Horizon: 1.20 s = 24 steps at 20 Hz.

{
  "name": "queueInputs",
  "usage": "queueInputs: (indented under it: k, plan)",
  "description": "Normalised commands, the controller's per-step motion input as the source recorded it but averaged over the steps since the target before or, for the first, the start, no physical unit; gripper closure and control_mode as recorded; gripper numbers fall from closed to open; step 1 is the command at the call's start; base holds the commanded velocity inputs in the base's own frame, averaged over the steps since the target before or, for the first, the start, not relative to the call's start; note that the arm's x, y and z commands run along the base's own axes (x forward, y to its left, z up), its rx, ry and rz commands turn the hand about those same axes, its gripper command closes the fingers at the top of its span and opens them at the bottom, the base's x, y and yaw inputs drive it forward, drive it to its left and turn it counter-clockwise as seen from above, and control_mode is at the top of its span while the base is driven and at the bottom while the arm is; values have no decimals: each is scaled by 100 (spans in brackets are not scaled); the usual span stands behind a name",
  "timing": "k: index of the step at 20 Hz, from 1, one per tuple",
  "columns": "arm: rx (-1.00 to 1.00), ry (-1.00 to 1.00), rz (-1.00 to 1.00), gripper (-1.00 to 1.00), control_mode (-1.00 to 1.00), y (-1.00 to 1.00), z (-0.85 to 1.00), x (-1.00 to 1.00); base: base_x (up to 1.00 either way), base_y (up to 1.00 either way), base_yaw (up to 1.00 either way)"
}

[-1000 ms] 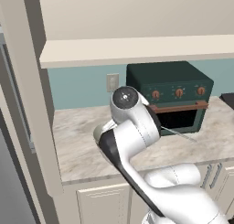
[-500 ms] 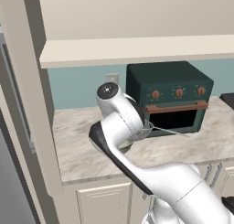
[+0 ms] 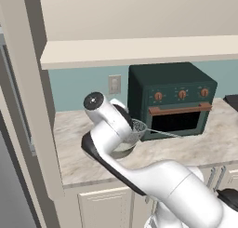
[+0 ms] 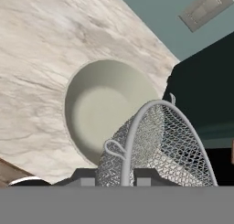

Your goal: Open the cabinet and setup a tea strainer by placing it in the bowl upright.

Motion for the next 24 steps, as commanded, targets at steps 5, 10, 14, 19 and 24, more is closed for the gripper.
queueInputs:
  k: [5, 10, 14, 19, 24]
  plan:
    - [-1, -22, 0, 100, -100, 0, -20, 10, 0, 0, 0]
    - [-4, -17, 1, 100, -100, 0, -32, 4, 0, 0, 0]
    - [-7, -18, 1, 100, -100, -7, -26, 0, 0, 0, 0]
    - [-1, -4, 0, 100, -100, 1, -3, 1, 0, 0, 0]
    - [0, 0, 0, 100, -100, 2, 0, 7, 0, 0, 0]
